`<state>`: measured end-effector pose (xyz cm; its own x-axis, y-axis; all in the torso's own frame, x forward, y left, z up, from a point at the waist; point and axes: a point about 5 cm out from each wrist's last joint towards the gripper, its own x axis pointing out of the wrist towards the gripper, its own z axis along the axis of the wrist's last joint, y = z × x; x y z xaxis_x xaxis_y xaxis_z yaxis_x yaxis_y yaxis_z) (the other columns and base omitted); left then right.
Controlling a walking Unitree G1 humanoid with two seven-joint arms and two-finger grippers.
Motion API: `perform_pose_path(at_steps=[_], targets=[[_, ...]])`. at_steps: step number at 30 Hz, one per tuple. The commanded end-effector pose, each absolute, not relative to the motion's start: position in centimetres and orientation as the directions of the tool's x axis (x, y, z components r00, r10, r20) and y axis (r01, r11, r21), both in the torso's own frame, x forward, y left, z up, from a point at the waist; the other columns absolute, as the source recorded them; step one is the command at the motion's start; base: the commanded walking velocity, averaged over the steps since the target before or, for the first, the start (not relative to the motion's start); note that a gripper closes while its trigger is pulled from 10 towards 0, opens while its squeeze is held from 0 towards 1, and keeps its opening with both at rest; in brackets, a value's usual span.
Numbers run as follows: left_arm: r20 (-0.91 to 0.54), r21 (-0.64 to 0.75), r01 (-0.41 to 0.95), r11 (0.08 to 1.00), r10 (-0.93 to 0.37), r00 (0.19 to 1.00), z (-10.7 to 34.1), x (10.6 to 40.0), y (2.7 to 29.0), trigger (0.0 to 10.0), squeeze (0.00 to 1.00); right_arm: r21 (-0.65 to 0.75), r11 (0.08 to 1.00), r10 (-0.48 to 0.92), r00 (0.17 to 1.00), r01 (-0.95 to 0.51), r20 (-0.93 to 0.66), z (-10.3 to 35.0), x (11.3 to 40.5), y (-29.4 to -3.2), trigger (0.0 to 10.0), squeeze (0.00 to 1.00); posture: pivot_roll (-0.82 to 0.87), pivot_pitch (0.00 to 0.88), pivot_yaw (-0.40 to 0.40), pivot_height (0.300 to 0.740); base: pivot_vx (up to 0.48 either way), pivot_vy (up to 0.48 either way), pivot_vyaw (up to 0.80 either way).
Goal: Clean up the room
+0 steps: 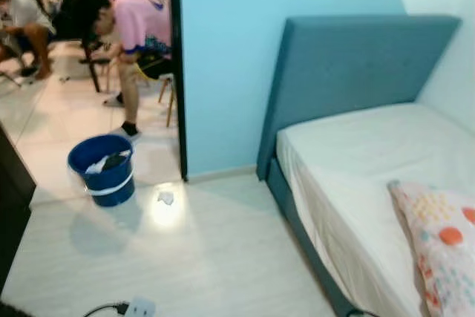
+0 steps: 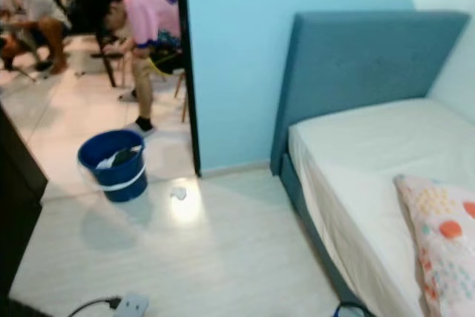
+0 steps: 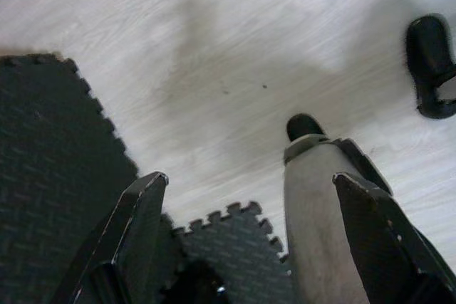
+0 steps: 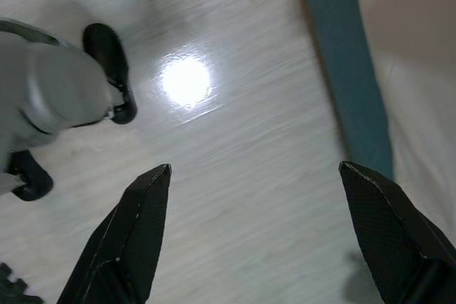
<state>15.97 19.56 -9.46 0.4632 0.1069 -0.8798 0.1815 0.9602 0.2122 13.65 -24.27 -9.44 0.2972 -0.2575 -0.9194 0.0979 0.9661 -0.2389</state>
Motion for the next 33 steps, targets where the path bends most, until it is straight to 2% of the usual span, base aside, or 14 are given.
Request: perform_pose_path(at_steps=[1,9,33], targets=[[-0.874,0.201,0.182,0.962,0.093,0.476,-9.3,16.4,19.4,10.0,0.00,-0.238,0.967,-0.254,0.317,0.089,-0.914,-9.3,14.3,-23.8,10.0,0.00,-0.15,0.040,-0.018,0.740,0.000,0.000,-0.76],[-0.872,0.144,0.182,0.973,0.038,0.488,-9.2,16.7,19.0,10.0,0.00,-0.229,0.970,-0.241,0.335,0.075,-0.911,-9.3,15.3,-22.4,10.0,0.00,-0.14,0.029,-0.021,0.740,0.000,0.000,-0.76],[-0.844,0.074,0.183,0.980,-0.036,0.535,-8.7,18.0,17.9,10.0,0.00,-0.253,0.965,-0.261,0.330,0.067,-0.907,-9.2,15.1,-23.1,10.0,0.00,-0.15,0.032,-0.018,0.740,0.313,0.000,-0.76]])
